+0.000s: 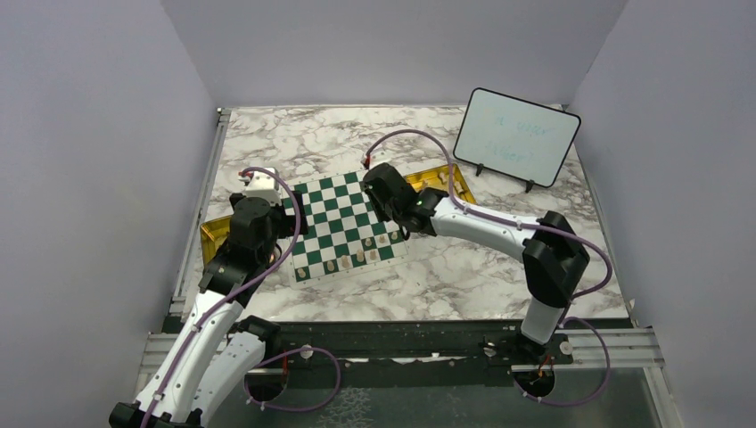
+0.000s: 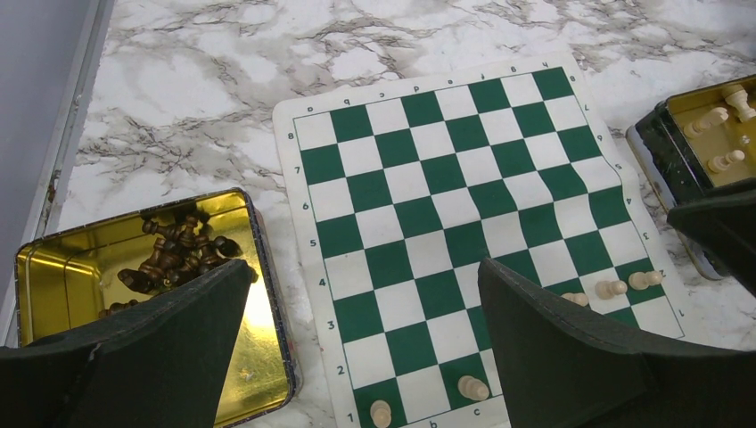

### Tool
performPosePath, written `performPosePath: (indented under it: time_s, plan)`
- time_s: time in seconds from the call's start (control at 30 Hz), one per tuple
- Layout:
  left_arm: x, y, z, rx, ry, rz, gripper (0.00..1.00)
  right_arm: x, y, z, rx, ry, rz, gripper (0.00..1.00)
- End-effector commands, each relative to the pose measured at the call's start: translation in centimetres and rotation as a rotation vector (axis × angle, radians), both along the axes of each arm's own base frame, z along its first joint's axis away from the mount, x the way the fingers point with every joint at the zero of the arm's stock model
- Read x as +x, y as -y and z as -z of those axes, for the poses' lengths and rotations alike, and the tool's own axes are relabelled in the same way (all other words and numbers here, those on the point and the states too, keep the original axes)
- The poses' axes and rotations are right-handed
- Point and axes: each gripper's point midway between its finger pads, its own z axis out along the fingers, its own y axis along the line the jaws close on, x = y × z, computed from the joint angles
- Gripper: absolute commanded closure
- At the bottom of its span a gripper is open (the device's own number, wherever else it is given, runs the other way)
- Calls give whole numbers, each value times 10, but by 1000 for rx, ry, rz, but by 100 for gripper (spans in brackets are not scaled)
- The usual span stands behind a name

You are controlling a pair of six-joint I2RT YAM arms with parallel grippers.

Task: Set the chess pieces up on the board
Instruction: Pick up the chess piece from the storage box.

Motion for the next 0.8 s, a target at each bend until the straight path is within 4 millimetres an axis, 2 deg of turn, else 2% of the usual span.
performPosePath:
  time_s: [0.0, 0.2, 0.33, 0.5, 0.77]
  plan:
    - [0, 1, -12, -9, 34, 9, 1, 31, 40, -10, -24, 58, 105, 66]
    - [-1, 3, -13, -13, 37, 20, 1, 62, 86, 1, -12, 23, 185, 68]
    - [-1, 5, -13, -14, 38, 25, 1, 75, 111, 10, -6, -1, 235, 68]
    - [-1, 6, -13, -13, 38, 30, 1, 88, 128, 27, 16, -34, 263, 68]
    - [-1, 6, -12, -12, 38, 33, 1, 104, 142, 52, 1, -56, 303, 65]
